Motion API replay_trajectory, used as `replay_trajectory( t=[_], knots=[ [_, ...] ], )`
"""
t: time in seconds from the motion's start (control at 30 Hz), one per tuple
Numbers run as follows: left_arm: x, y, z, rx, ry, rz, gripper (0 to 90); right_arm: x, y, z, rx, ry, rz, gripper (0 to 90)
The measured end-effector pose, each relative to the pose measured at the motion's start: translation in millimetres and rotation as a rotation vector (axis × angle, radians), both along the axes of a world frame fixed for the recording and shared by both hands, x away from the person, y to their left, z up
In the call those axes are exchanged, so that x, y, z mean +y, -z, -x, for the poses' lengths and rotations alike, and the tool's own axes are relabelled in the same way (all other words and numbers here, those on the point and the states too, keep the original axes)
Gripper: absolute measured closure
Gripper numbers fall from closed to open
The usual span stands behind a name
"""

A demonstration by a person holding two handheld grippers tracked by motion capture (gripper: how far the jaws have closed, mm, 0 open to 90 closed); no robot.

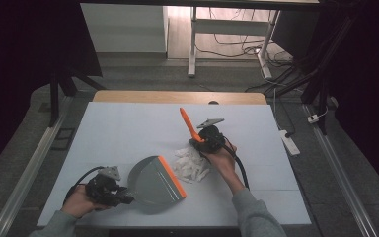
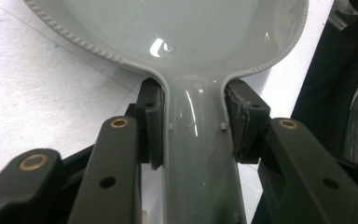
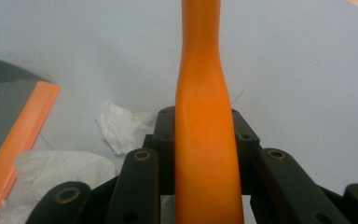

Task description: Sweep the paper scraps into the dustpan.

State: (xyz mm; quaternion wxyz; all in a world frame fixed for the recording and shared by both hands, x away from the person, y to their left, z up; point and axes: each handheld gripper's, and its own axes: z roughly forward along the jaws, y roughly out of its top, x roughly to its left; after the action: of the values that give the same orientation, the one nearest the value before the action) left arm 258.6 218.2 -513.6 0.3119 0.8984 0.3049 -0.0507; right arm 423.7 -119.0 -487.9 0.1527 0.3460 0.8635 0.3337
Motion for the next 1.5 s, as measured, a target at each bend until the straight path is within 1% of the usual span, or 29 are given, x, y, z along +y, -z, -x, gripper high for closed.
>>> replay_trajectory(
  t=[0.4, 0.73, 0.8, 1.23, 1.4, 1.5],
  knots=[
    [-1.7, 0.2, -0.5, 0.001, -0.002, 0.002, 61.2, 8.0, 0.1, 6.5, 0.001, -0.033, 0.018, 70.3],
    [-3.3, 0.6, -0.5, 0.002, -0.006, 0.002, 61.3, 21.0, 1.0, 21.5, -0.004, -0.075, 0.043, 70.3],
    [-3.5, 0.6, -0.4, 0.002, -0.007, 0.003, 61.3, 23.3, 1.2, 24.9, -0.011, -0.085, 0.055, 70.3],
    [-4.4, 0.5, -0.5, 0.002, -0.009, 0.003, 61.2, 28.4, 0.9, 33.3, 0.011, -0.108, 0.028, 70.3],
    [-5.0, 0.4, -0.5, 0.002, -0.011, 0.003, 61.3, 33.0, 1.1, 38.3, 0.006, -0.119, 0.037, 70.3],
    [-5.1, 0.5, -0.6, 0.003, -0.012, 0.004, 61.3, 37.4, 0.8, 42.0, 0.014, -0.136, 0.029, 70.3]
  ],
)
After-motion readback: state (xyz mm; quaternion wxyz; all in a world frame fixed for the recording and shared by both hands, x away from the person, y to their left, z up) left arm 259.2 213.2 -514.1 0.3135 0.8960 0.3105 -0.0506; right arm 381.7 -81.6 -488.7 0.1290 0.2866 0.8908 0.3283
